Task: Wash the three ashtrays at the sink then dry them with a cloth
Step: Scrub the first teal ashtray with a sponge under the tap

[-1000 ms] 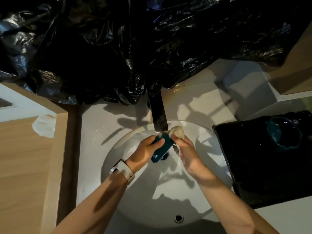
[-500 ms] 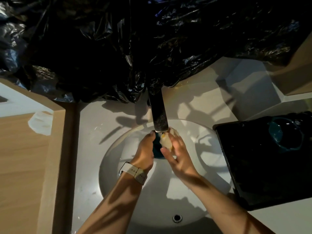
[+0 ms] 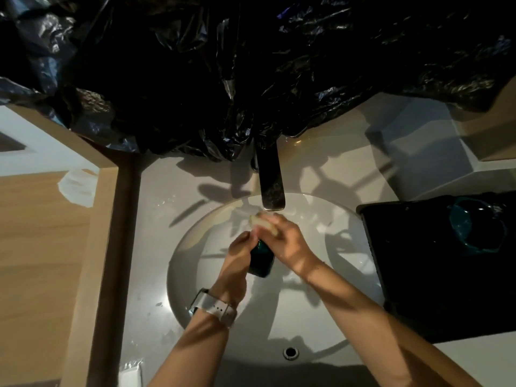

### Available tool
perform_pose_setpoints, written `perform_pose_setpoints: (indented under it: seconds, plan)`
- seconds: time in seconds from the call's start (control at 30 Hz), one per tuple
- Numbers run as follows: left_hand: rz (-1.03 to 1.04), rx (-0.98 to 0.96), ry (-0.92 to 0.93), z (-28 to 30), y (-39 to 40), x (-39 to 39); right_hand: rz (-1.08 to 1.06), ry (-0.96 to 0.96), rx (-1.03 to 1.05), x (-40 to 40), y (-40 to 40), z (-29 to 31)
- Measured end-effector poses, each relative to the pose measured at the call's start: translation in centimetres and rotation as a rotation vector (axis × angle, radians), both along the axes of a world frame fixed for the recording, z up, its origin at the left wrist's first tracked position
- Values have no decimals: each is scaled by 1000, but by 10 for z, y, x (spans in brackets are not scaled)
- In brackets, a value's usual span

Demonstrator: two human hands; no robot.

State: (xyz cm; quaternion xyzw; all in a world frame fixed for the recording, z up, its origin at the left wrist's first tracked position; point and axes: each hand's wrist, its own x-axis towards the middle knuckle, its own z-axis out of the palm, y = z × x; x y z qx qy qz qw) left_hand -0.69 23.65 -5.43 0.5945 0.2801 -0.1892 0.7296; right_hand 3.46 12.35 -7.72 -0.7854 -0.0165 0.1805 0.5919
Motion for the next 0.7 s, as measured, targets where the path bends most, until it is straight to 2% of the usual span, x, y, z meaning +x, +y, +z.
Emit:
perform_pose_setpoints:
  seconds: [0.1,0.2,0.27,0.4,0.5,0.63,0.7]
  plan:
    - [-21,15,9,3,13,11,-151,269,201,21,-4,13]
    - [105,-62,77,2,20,15,-275,335,315,17,-5,21]
    - [220,-184,145,0,20,18,-441,359,401,6,2,20]
    - [380,-467,276,-10,11,20,-708,276,333,-15,18,15]
    - [412,-557,335,-15,4,18,-761,177,279,-33,26,21]
    - [450,-668,372,-18,-3,16,-901,182,412,-48,42,24]
    - [451,-684,369,-20,-4,18,-897,162,318,-34,38,20]
